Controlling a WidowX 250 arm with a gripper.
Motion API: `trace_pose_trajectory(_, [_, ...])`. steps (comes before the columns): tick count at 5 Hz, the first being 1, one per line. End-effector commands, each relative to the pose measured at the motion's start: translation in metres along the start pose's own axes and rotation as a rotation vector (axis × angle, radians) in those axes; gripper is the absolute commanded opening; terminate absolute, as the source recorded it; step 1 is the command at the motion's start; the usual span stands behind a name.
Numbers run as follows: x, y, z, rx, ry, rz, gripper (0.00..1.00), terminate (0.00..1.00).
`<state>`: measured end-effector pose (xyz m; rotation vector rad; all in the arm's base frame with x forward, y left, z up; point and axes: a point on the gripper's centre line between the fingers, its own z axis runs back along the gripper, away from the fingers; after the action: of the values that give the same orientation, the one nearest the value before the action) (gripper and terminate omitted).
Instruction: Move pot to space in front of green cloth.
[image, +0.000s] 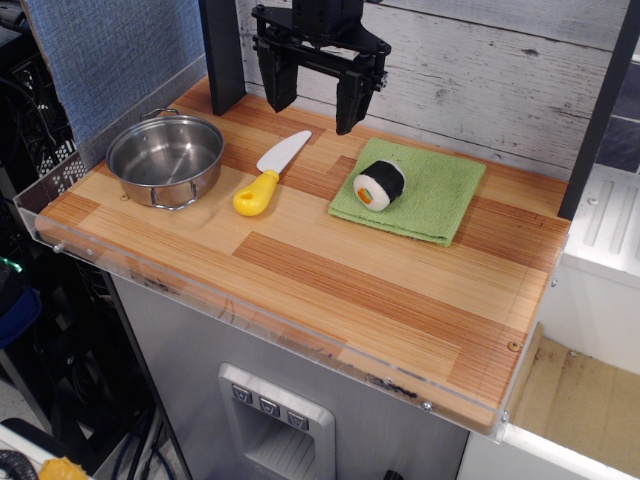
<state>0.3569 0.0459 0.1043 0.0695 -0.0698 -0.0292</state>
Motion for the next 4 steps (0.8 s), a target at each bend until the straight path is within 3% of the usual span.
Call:
trace_pose_trajectory(1, [0.000,0.000,0.000,0.000,0.000,0.000,1.00,0.00])
trace_pose_trajectory(3, [-0.010,0.066,-0.009,0.070,-0.007,0.041,1.00,0.00])
trace_pose_trajectory(4, [-0.013,0.083,-0.006,0.087,-0.001,0.026,1.00,0.00])
